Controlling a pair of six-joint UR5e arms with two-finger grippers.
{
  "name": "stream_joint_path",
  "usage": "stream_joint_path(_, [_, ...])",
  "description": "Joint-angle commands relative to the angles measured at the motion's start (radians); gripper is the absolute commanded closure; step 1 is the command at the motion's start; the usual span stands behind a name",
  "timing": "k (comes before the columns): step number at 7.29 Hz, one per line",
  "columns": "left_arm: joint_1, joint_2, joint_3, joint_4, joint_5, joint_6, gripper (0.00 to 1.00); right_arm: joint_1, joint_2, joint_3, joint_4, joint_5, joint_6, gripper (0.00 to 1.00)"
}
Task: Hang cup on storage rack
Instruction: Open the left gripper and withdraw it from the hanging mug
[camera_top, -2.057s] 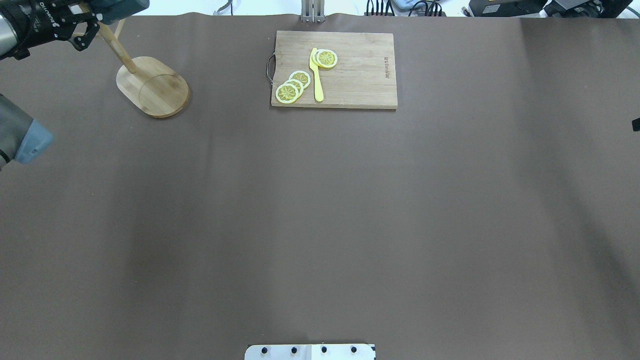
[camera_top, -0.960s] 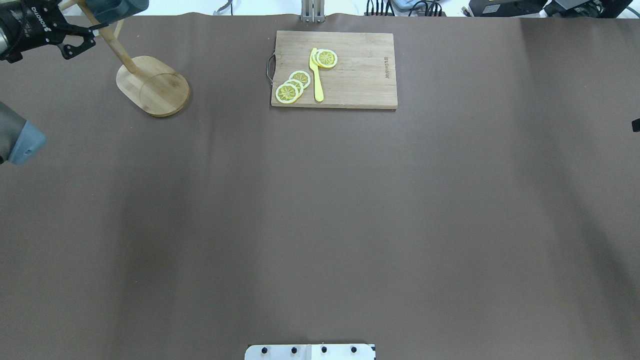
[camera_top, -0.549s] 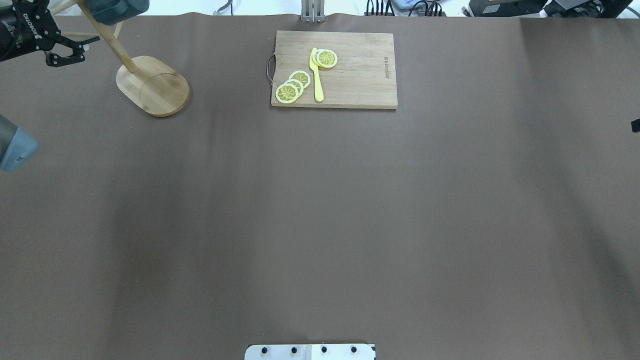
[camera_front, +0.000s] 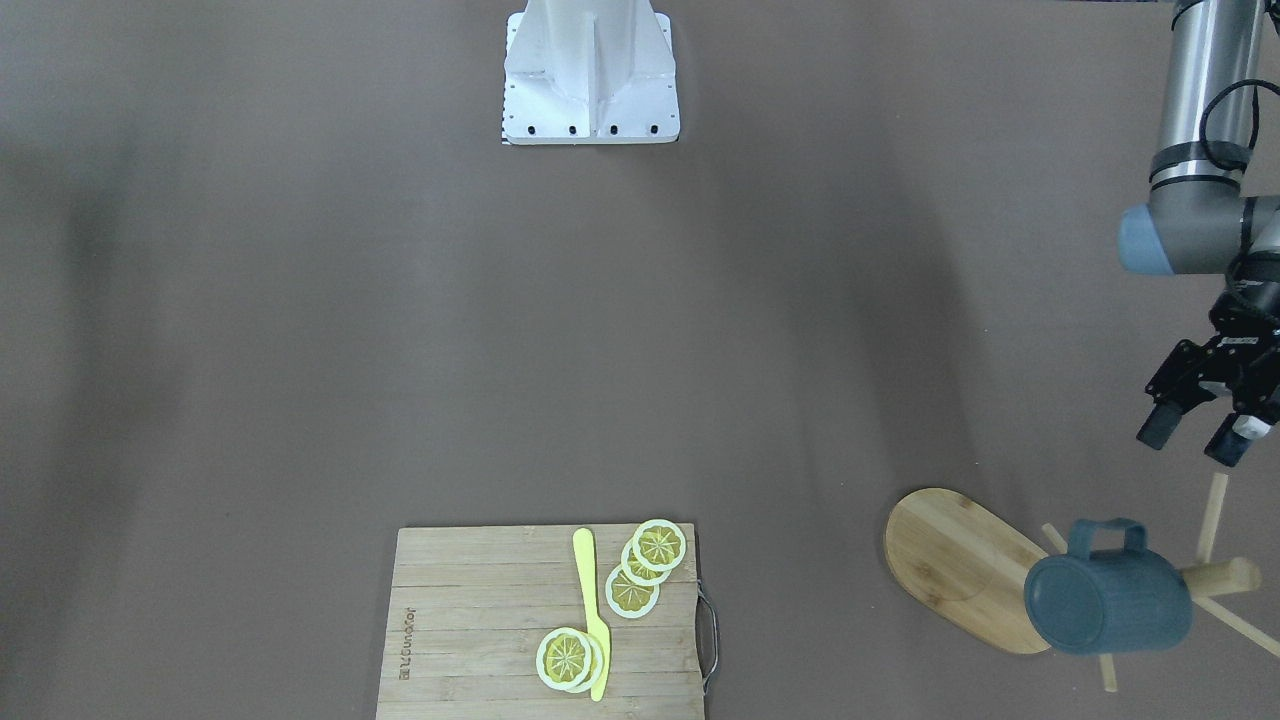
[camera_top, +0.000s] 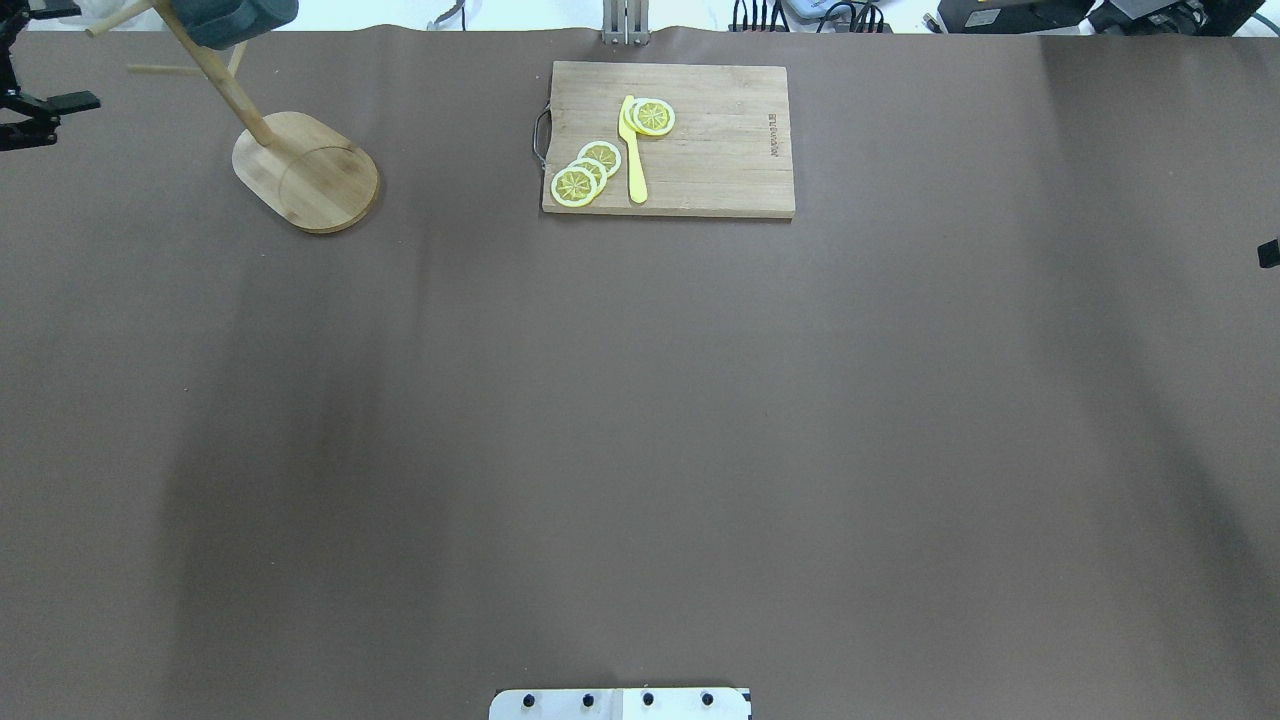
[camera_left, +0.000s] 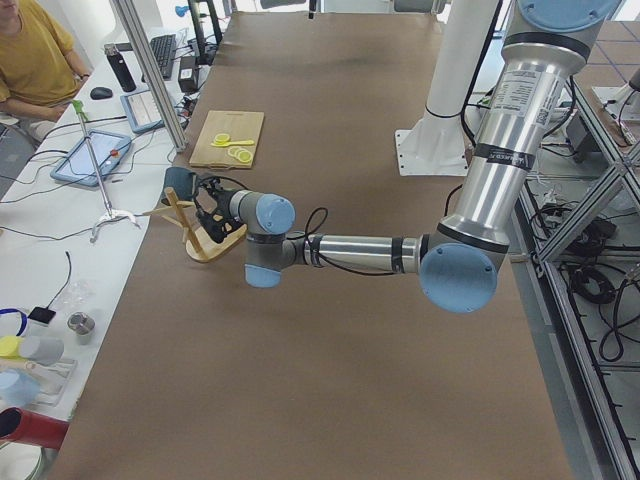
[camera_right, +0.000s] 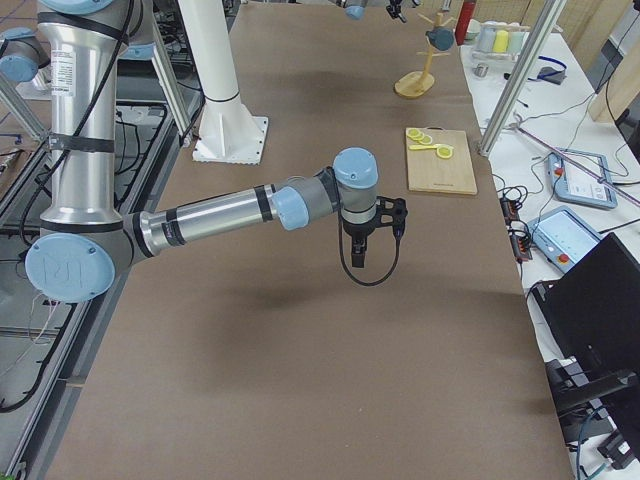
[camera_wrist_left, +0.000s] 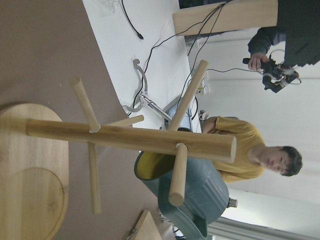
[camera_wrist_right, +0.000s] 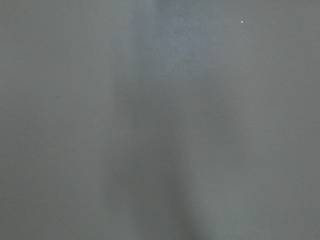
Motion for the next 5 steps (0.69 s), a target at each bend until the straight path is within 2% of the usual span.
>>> stream_joint_path(1, [-0.052, 0.091, -0.02, 0.01, -0.086, 0.479, 0.02, 0.0, -0.006, 0.002, 0.002, 0.023, 0.002, 0.0])
stream_joint_path(3, [-0.141, 0.095, -0.013, 0.03, -0.077, 0.664, 0.02, 0.0, -0.006, 0.0, 0.005, 0.023, 0.002, 0.0])
stream_joint_path(5, [-0.241, 0.139, -0.019, 0.166, -0.037, 1.155, 0.02, 0.0, -0.01, -0.002, 0.011, 0.011, 0.0, 0.0])
